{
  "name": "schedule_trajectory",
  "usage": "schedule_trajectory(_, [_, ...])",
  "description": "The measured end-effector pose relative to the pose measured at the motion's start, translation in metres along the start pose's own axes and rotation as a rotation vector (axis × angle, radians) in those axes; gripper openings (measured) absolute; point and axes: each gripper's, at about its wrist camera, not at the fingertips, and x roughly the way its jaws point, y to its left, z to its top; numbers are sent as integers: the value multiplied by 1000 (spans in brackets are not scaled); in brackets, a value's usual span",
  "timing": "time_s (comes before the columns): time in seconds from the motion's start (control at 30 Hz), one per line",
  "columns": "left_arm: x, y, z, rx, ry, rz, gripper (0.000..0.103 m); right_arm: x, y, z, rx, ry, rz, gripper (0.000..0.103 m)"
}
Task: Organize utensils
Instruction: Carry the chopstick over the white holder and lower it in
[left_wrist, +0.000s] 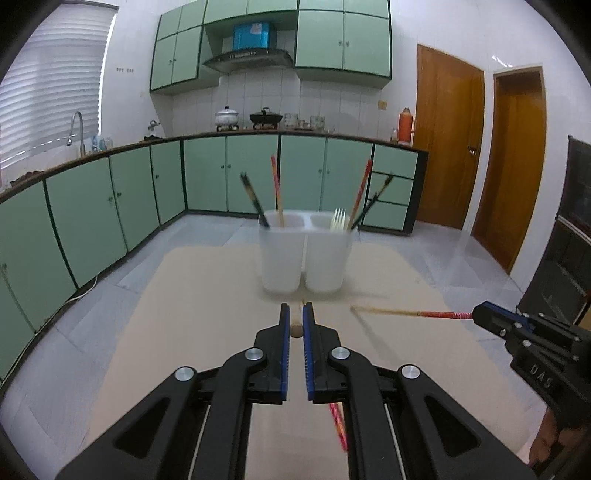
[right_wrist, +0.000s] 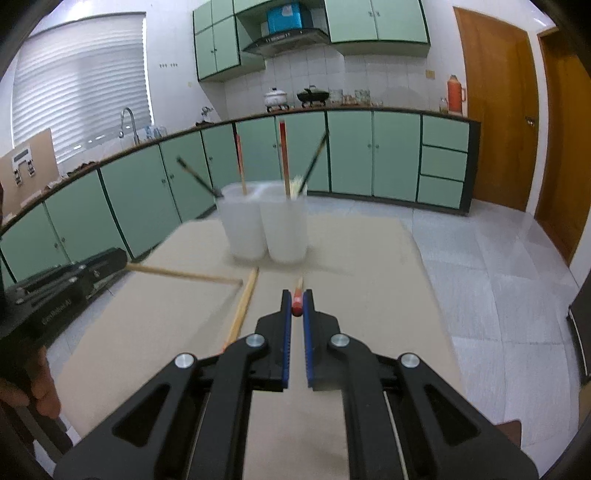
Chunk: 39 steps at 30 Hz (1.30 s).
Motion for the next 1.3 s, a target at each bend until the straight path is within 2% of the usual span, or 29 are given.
schedule_trajectory(0.13, [3,1,25,2,-29,-9,7,-2,-5,31,0,-12,33,5])
schedule_trajectory(0.37, [10,0,52,6,-31,-38,7,5,-11,78,0,-5,91,5])
schedule_trajectory(0.77, [4,4,75,7,-45,-74,7,6,-1,118,-33,-6,194,5])
schedule_trajectory(0.93, [-10,10,93,6,-89,-84,7,-1,1,138,-46,-43,209,5])
schedule_trajectory(1.1, [-30,12,116,16,-157,-94,7,-11,2,171,-59,-101,235,5])
schedule_trajectory(1.3, [-56,11,148,42,-272,-97,7,-18,1,214,-79,-182,244,5])
